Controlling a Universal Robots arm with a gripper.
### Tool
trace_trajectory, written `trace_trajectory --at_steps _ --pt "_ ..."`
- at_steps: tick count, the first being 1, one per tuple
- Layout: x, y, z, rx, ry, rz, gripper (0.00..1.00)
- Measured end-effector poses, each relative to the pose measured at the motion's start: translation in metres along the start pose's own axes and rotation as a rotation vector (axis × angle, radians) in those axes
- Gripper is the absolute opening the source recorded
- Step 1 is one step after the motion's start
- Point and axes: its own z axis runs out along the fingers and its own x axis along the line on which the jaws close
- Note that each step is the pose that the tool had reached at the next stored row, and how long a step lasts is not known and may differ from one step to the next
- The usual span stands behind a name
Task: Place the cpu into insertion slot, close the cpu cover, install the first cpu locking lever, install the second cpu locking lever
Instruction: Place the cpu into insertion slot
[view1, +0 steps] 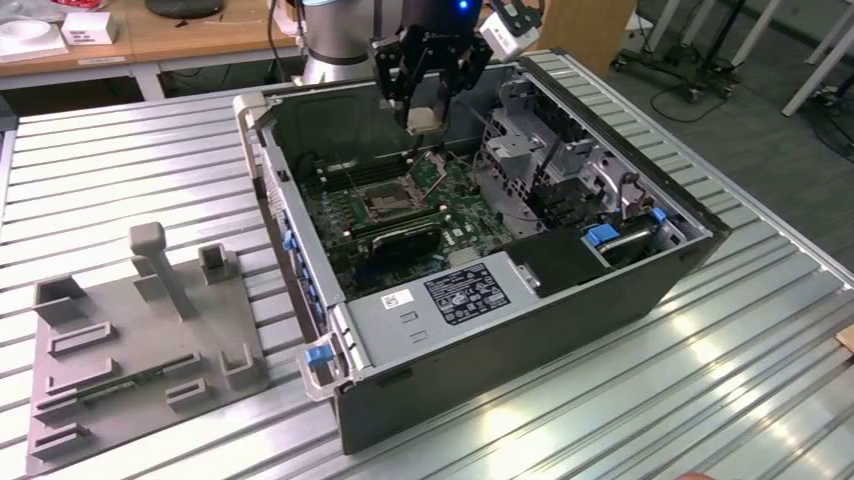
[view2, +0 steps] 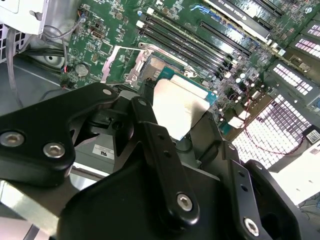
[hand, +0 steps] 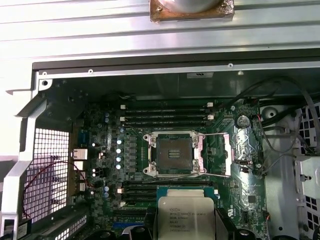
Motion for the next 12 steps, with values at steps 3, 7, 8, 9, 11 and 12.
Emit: trace_trajectory --at_steps 3,7,8,9,11,12 --pt "0.0000 -0.0001 0.0007 0.0000 0.0000 0.000 0.54" --pt "0.0002 -0.0002 0.0024 0.0000 -0.0001 0.000 0.54" --pt "0.0002 -0.0003 0.0029 0.0000 -0.0002 0.000 0.54" --pt "0.0004 -0.0004 0.0035 0.0000 -0.0003 0.000 0.54" --pt "0.0007 -0.0005 0.0049 -0.0001 -0.0009 0.000 0.54" --pt "0.0009 -0.0005 0.0054 0.0000 -0.0012 0.000 0.54"
